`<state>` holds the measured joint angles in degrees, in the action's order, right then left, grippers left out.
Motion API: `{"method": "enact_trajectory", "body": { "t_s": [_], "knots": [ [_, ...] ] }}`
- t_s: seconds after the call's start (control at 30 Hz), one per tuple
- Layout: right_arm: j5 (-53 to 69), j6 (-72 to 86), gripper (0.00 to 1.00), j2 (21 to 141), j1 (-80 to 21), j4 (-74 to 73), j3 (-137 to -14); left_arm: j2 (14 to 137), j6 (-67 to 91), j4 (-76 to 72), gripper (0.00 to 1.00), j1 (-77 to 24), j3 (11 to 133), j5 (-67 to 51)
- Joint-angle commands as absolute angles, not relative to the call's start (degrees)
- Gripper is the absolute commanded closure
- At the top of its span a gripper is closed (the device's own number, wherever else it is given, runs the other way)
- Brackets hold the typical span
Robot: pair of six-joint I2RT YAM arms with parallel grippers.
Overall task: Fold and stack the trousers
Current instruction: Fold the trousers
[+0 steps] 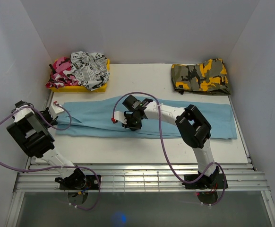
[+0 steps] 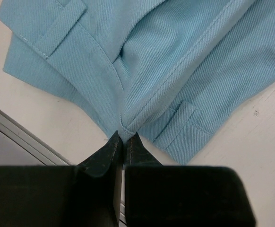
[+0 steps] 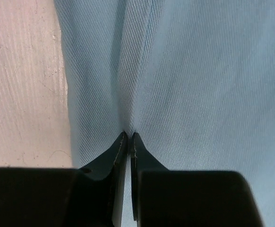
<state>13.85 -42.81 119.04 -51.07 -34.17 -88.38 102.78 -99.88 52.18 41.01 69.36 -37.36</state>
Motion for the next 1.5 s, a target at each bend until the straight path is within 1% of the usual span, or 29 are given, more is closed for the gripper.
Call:
{"method": "enact_trajectory", "body": {
  "t_s": [0.0,0.23,0.43,0.53,0.67,0.7,0.83,0.9,1.03,1.17,1.3,1.4,1.47],
  "knots": [
    [10.9,-42.6,0.92,114.7,-49.7,-34.1,-91.2,101.4,-98.1,54.0,1.00,41.1,74.7,-41.0],
    [10.4,-43.4,0.92,108.4,-44.9,-34.2,-92.5,99.6,-91.8,55.5,1.00,41.1,79.0,-46.7],
    [11.0,-43.9,0.92,103.3,-42.5,-34.2,-89.8,94.9,-87.2,55.6,1.00,41.2,78.8,-49.9],
    [11.9,-44.8,0.92,99.8,-42.5,-34.4,-87.1,91.4,-90.1,56.9,1.00,41.5,75.3,-51.1],
    [13.2,-46.5,0.92,96.9,-42.5,-34.5,-78.4,86.5,-95.5,58.1,1.00,41.7,67.5,-48.2],
    [13.4,-47.1,0.92,96.9,-42.5,-34.4,-76.8,86.3,-96.6,58.1,1.00,41.7,64.1,-45.9],
    [14.2,-47.4,0.92,97.8,-42.5,-31.1,-69.3,87.8,-100.0,56.3,1.00,41.7,55.9,-39.2],
    [14.7,-47.4,0.92,99.9,-42.6,-30.2,-67.2,90.4,-98.8,52.0,1.00,41.7,53.3,-35.1],
    [16.1,-46.2,0.92,103.8,-43.3,-28.9,-67.6,95.8,-97.0,46.6,1.00,42.4,49.8,-30.9],
    [17.6,-45.4,0.92,107.1,-44.6,-30.1,-70.2,99.5,-94.2,43.8,1.00,42.5,51.1,-28.5],
    [19.4,-45.3,0.92,107.2,-46.8,-32.1,-70.2,100.0,-95.5,42.5,1.00,43.9,52.0,-27.2],
    [21.4,-44.6,0.92,106.0,-49.6,-32.5,-68.6,100.9,-94.1,42.2,1.00,44.9,55.1,-28.5],
    [22.7,-44.2,0.92,105.6,-51.1,-32.9,-67.9,101.2,-94.6,45.9,1.00,45.6,58.4,-31.5]
  ]
}}
